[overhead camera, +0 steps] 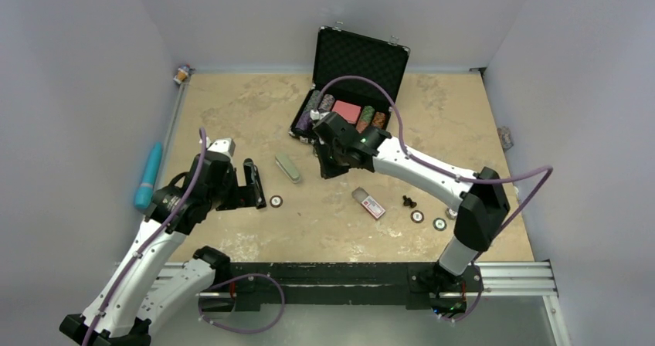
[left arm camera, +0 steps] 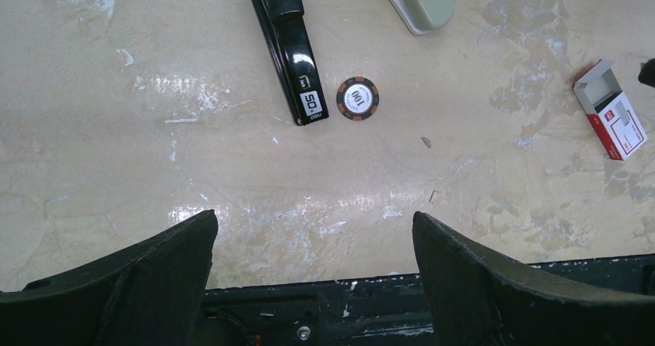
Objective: Unload the staples from the stapler
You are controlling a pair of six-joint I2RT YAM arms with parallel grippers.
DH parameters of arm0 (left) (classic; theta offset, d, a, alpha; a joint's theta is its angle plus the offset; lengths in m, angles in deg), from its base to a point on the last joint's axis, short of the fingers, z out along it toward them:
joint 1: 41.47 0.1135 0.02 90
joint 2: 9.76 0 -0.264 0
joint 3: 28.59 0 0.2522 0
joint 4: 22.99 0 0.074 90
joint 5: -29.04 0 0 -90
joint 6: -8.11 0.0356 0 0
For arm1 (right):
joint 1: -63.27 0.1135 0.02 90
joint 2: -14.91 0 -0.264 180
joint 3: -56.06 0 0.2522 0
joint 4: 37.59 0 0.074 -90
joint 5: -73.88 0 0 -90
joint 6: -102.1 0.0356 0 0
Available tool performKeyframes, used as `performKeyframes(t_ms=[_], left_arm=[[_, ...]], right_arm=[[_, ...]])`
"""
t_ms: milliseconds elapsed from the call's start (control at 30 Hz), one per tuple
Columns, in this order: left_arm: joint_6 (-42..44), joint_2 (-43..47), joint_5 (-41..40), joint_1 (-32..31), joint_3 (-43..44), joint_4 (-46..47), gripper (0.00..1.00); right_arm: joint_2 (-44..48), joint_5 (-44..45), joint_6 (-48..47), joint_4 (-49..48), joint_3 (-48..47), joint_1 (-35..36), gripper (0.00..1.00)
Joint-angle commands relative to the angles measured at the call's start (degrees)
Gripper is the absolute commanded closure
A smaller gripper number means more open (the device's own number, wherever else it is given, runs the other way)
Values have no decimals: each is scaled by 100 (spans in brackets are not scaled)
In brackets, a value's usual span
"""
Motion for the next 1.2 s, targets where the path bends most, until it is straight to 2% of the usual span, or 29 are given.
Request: performKeyframes(t_ms=[0, 300, 500, 733, 1167], left_arm=[[93, 21, 8, 9, 30, 109, 0], [100, -62, 62, 9, 37, 105, 0], [98, -61, 51, 9, 40, 105, 0], [99, -46, 43, 11, 36, 105, 0], [74, 11, -28, 16, 37, 88, 0]], right_arm=[[397, 329, 441, -45, 832, -42, 82], [871, 581, 931, -427, 2111, -159, 82], [799, 505, 1128, -578, 2283, -463, 82], [850, 225, 1193, -779, 2499, -1160, 84], [624, -59, 1106, -899, 2621, -1263, 86]])
